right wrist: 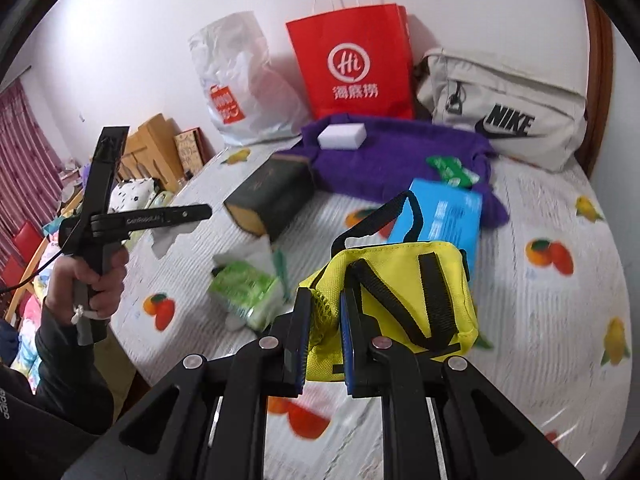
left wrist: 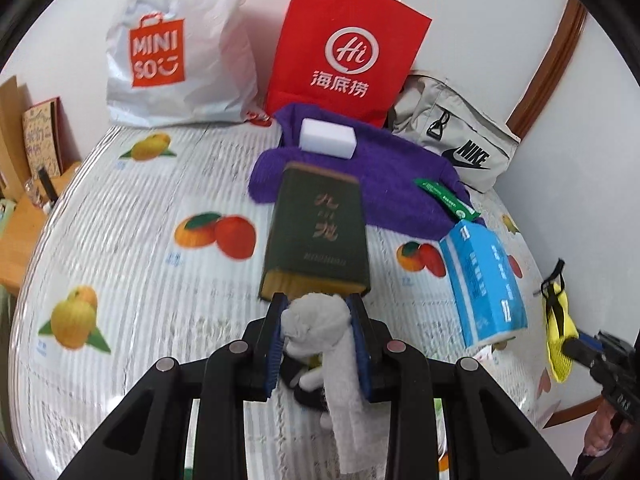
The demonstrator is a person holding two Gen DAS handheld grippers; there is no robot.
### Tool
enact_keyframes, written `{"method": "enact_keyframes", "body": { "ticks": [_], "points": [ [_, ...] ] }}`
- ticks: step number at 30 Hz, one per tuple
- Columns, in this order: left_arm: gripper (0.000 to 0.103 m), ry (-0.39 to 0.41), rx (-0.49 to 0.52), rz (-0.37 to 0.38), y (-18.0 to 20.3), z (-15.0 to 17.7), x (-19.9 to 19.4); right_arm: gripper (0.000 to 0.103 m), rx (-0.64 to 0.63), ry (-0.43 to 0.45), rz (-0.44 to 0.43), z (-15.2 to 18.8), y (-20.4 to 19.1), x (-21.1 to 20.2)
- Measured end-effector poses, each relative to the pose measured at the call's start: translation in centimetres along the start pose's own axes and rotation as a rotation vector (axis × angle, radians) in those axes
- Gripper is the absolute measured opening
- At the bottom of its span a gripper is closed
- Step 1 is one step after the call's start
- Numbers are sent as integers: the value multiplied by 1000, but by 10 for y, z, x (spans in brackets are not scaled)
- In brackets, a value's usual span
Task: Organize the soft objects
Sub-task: 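Carry the white cloth toward the purple towel with the left tool while the right tool holds the pouch, then lower the white cloth and yellow pouch onto the purple towel and open both tools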
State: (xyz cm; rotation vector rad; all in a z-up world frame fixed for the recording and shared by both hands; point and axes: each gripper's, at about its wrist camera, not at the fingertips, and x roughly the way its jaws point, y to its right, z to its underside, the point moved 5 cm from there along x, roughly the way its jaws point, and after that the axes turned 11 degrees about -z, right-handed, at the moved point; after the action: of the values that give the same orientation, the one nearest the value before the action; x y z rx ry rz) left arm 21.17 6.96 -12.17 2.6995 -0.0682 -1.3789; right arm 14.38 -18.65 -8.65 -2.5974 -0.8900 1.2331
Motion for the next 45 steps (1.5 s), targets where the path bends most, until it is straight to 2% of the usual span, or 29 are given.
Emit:
{"method": "enact_keyframes", "body": {
  "ticks": [14,24,32,38,45],
  "points": [
    [28,12,37,-15,16,-65,26,14,-46,56,9,-90,44,31],
    [28,-14,38,-8,21,-99,59,14,-33,59,26,-136,83,71],
    [28,-37,52,-16,26,-122,86,14,15,0,33,-153,119,120],
    [28,-70,55,21,41,-138,113,14,45,-69,41,-154,137,155],
    [29,-98,84,6,55,-156,145,15,58,-100,48,-149,151,165]
  ]
}}
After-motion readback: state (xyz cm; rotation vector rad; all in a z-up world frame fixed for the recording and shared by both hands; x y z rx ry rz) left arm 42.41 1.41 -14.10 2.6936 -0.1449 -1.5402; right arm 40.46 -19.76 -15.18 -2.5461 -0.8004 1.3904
